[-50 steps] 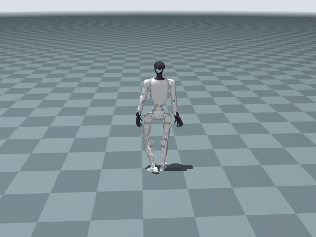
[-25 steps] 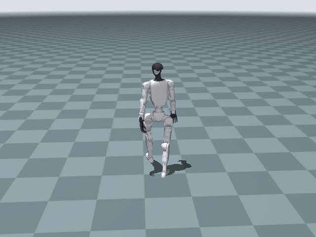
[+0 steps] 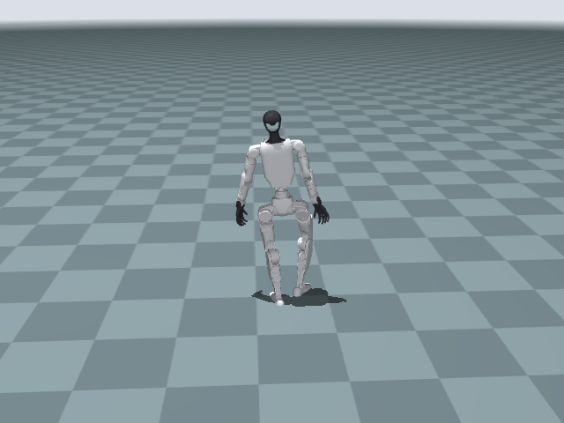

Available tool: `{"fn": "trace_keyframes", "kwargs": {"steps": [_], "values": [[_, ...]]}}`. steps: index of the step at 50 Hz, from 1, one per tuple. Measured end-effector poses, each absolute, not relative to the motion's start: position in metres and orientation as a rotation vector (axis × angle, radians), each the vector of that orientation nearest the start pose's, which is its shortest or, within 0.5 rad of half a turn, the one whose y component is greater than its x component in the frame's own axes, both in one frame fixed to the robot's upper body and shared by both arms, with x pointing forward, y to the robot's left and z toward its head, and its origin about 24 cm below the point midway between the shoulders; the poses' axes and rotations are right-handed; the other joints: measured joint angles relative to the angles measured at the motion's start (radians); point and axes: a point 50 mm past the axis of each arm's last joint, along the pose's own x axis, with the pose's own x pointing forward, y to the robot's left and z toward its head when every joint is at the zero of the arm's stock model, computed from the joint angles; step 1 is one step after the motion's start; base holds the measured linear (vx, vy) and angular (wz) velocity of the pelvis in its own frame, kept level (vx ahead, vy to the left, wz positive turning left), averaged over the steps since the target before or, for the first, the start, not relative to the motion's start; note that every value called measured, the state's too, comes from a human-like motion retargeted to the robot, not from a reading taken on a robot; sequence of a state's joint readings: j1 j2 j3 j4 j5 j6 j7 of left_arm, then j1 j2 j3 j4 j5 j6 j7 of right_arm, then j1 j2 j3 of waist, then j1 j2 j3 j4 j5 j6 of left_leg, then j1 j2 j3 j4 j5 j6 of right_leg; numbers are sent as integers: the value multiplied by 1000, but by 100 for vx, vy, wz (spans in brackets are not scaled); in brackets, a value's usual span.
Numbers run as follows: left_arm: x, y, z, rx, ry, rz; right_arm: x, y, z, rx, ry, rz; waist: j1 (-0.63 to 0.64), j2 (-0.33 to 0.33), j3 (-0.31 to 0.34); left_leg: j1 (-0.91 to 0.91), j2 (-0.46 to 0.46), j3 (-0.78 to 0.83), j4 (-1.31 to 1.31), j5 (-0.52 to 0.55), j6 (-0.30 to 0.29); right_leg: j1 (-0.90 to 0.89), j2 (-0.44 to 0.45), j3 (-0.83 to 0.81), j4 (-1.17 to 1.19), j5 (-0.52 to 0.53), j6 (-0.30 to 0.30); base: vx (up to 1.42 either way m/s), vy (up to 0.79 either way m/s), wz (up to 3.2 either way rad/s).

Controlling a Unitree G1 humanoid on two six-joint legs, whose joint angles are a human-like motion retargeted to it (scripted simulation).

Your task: Walk run

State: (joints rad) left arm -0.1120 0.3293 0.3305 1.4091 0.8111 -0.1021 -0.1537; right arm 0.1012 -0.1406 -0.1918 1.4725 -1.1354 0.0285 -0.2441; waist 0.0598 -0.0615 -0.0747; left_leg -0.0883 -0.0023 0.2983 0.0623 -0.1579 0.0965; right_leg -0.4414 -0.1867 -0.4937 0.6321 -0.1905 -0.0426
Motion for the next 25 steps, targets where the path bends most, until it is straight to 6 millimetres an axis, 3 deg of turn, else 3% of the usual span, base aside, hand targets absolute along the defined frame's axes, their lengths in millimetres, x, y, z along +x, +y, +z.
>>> {"fn": "trace_keyframes", "kwargs": {"steps": [5,10,13,17,19,22,23,25], "values": [[122,273,-142,692,1273,-446,-29,-225,-173,-1035,1492,641,-46,-16,20,99,-55,-37,-30,-49,-9,-75,37,133,-366,35,5,59,-11,48],[124,266,-143,823,1219,-564,-50,-236,-168,-1062,1583,735,-59,16,11,174,-46,-37,-22,-95,-43,-84,60,150,-381,80,-29,65,-11,9],[102,265,-150,831,1253,-559,-64,-241,-165,-1018,1667,655,-73,24,-4,224,-55,-33,6,-102,-78,-67,53,136,-309,142,-50,71,-9,3],[60,252,-163,719,1374,-507,-73,-242,-162,-901,1758,501,-63,50,-25,244,-39,-36,91,24,-144,-29,57,139,-232,86,-80,78,-9,-1],[32,242,-169,598,1454,-468,-69,-239,-164,-842,1771,406,-61,39,-24,232,-41,-19,193,186,-174,56,59,145,-291,63,-79,73,-7,-4],[6,230,-173,489,1531,-467,-58,-234,-167,-793,1741,296,-45,-11,-15,169,-44,48,394,364,-162,150,16,162,-354,43,-59,61,-8,13],[-2,228,-173,461,1560,-476,-51,-231,-168,-783,1713,259,-37,-39,-9,126,-36,81,506,393,-155,182,-13,166,-367,28,-48,55,-9,36],[-13,227,-173,443,1600,-495,-35,-227,-171,-792,1655,214,-34,-68,2,38,13,127,687,334,-147,240,-41,144,-398,10,-37,69,-11,55]]}}
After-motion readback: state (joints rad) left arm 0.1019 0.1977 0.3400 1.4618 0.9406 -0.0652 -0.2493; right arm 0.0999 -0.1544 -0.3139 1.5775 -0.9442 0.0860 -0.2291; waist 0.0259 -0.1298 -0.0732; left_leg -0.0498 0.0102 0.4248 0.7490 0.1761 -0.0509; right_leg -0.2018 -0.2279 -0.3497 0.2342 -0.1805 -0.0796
